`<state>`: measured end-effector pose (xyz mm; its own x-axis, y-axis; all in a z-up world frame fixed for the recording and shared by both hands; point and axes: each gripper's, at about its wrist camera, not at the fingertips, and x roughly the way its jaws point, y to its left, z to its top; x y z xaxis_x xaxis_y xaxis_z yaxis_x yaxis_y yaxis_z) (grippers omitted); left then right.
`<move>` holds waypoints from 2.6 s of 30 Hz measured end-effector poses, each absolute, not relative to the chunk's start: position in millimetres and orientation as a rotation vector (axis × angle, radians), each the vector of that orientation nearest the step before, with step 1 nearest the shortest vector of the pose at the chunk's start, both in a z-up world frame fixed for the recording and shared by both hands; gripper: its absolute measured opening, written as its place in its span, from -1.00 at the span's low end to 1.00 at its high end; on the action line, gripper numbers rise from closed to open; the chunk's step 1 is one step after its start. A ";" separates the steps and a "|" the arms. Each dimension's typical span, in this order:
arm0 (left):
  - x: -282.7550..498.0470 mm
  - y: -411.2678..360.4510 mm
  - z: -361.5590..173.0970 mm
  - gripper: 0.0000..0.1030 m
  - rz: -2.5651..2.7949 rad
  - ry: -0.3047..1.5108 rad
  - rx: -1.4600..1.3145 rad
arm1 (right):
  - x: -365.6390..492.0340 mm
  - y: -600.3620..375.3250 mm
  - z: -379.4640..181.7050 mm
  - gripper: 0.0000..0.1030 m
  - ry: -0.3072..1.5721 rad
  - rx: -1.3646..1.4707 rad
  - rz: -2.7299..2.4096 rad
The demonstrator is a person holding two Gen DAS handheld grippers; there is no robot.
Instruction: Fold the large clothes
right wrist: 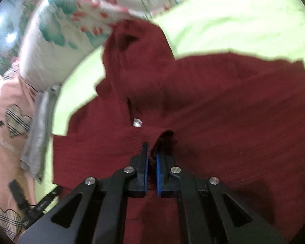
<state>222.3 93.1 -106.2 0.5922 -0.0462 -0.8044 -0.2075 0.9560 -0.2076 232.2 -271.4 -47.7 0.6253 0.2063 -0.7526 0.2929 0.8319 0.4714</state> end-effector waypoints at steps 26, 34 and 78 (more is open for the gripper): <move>230.0 126.7 -99.5 -0.16 0.121 0.883 -0.422 | 163.3 -318.9 -10.6 -0.82 0.816 0.563 -0.139; 217.0 157.0 -88.5 -0.50 0.181 0.874 -0.508 | 141.1 -321.0 -25.8 -0.54 0.848 0.487 -0.293; 428.0 -2.4 8.2 0.16 -0.242 0.913 -0.268 | 345.1 -341.0 5.8 -0.30 0.828 0.517 0.037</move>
